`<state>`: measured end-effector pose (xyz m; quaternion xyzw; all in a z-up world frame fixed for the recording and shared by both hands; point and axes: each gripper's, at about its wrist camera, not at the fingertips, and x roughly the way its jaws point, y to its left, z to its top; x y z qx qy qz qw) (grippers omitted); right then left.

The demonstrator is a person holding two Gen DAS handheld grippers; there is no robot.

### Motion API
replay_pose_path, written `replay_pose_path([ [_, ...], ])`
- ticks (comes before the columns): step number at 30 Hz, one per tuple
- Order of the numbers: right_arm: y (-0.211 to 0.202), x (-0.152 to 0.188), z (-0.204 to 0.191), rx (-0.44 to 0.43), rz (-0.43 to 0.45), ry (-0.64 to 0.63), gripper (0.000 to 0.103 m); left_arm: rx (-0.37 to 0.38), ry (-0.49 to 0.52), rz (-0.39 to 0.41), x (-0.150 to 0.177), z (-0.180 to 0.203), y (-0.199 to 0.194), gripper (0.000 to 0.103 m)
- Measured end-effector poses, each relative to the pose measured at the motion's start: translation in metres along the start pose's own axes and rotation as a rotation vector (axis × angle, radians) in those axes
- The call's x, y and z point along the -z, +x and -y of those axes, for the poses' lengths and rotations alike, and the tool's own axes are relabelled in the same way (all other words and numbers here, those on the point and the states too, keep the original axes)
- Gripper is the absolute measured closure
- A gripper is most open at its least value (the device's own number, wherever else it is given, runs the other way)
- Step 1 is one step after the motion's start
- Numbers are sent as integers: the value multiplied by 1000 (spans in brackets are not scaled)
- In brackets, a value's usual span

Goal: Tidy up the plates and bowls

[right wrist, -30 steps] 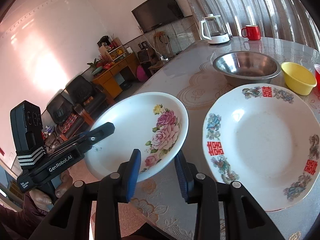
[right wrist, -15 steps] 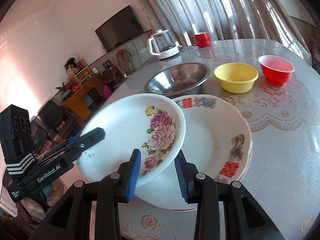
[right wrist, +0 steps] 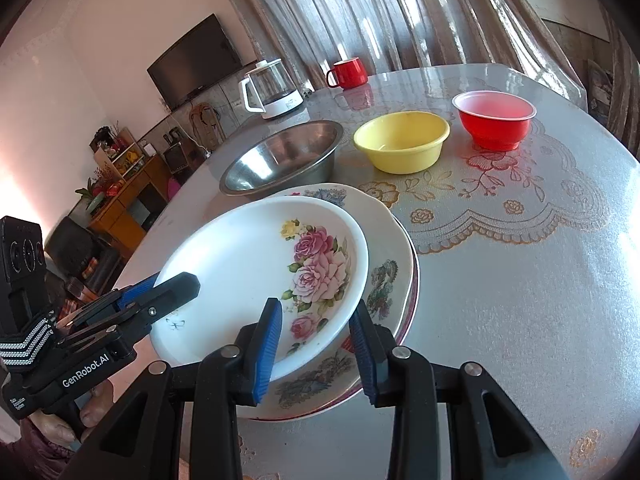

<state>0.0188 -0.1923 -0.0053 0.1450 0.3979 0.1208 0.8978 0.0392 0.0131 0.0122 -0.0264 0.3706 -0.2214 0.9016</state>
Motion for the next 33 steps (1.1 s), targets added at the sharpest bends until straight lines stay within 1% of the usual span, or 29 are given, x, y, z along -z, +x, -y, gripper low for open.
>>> replay_pose_path([
  [6,3,2,-5,28,-9,-28,68,-24,-11,-35,3,-4,10,65],
  [12,7,2,-9,47,-18,-49,67,-33,2,-37,4,0,8,60],
  [17,6,1,-8,49,-22,-40,67,-37,-2,-41,5,0,6,59],
  [23,6,1,-11,66,-20,-46,66,-45,2,-39,6,4,4,52],
  [29,6,4,-18,105,-12,-97,66,-54,14,-34,8,5,4,51],
  [31,5,4,-17,107,-9,-97,66,-37,11,-38,8,5,4,51],
  [33,5,4,-16,107,-7,-95,66,-36,15,-36,8,6,3,50],
])
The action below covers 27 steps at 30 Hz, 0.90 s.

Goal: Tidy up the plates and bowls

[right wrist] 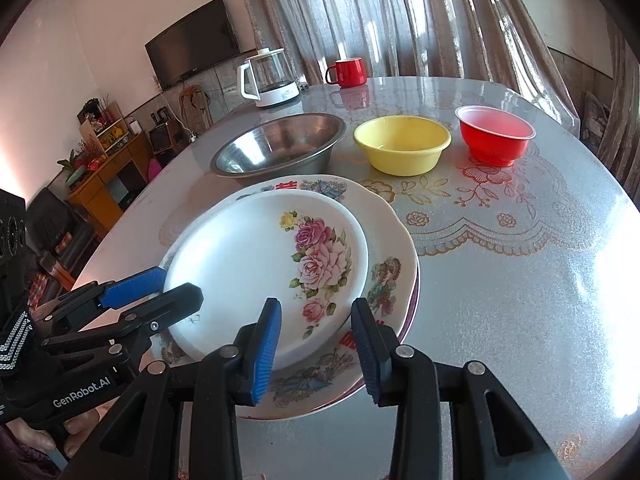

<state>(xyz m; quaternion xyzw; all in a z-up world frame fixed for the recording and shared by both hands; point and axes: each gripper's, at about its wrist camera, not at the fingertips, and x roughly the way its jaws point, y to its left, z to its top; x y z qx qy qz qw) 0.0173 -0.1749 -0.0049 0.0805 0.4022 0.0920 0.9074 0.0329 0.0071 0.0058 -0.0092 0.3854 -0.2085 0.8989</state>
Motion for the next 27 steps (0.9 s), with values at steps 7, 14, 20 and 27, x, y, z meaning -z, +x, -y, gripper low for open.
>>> replay_pose_path([
  [7,0,1,1,-6,5,8,65,4,11,5,1,3,-3,49],
  [14,-1,1,2,-12,10,14,65,-10,2,6,4,1,-6,48],
  [20,-1,1,2,-14,11,17,64,-21,-11,9,5,-2,-10,47],
  [27,-2,2,1,-7,8,16,64,-48,-24,13,5,-7,-15,47],
])
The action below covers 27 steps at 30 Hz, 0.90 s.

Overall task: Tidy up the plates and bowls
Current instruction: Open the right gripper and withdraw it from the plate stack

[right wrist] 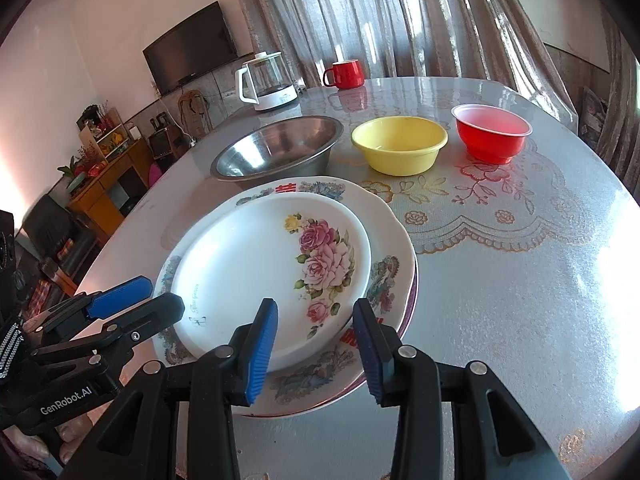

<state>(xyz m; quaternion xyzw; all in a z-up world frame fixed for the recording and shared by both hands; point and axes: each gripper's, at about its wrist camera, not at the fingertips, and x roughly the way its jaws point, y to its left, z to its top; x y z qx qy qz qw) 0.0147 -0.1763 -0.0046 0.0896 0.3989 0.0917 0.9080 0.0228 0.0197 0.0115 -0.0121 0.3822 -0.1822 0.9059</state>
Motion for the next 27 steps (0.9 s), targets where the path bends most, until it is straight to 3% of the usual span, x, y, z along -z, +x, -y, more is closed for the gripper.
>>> replay_pose_path([
  [9,-3,0,1,-12,1,19,64,-29,-12,3,1,-8,-4,47],
  [13,-6,-1,1,-23,13,23,64,-94,-7,18,0,-10,-9,47],
  [27,-5,-12,1,-47,23,33,64,-134,-52,14,-1,-29,-9,47],
])
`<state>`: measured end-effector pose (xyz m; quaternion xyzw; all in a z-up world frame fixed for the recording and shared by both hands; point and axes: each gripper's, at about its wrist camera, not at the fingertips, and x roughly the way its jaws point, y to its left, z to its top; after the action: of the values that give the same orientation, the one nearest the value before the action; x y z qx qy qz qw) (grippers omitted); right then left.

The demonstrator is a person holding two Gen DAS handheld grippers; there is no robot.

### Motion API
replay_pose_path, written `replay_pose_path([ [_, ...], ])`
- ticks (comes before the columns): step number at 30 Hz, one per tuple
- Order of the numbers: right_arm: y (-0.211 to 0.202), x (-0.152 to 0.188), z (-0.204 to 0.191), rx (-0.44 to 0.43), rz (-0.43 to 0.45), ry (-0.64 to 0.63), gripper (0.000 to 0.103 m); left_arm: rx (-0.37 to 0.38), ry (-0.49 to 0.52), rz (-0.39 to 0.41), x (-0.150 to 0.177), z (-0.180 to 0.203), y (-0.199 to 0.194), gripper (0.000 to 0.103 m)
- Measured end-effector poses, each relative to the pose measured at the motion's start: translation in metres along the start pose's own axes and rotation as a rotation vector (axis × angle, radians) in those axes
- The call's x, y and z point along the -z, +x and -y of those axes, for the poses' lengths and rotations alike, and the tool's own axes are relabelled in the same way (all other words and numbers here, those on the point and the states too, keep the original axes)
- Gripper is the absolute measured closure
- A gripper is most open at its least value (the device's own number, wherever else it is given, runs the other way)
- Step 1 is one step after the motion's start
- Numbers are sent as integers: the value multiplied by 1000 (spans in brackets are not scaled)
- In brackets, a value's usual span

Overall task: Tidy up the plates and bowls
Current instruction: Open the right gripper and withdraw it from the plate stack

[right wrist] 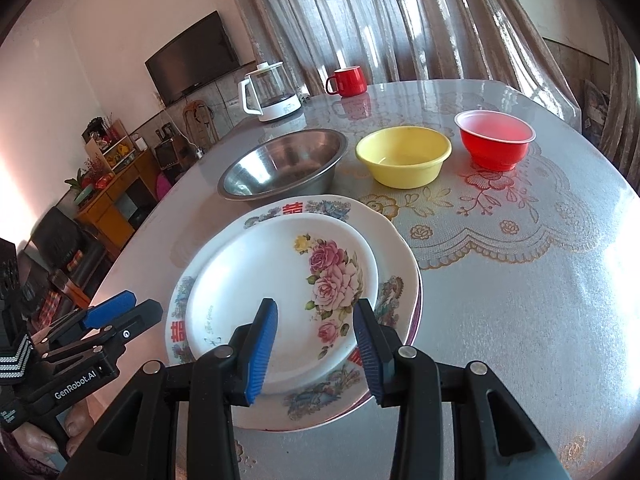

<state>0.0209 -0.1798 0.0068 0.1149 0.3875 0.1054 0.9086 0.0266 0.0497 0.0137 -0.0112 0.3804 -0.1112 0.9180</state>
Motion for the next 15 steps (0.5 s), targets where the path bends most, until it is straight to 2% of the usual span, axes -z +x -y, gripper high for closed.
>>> replay_pose_path([
  [5,5,-9,-2,-31,-5,4,64,-11,-18,-17,-1,-7,7,47],
  [6,8,-12,-2,-59,-14,17,64,-11,-27,-22,-2,-10,8,47],
  [15,27,-32,-6,-130,-46,43,64,-42,-146,-76,-16,-46,30,47],
])
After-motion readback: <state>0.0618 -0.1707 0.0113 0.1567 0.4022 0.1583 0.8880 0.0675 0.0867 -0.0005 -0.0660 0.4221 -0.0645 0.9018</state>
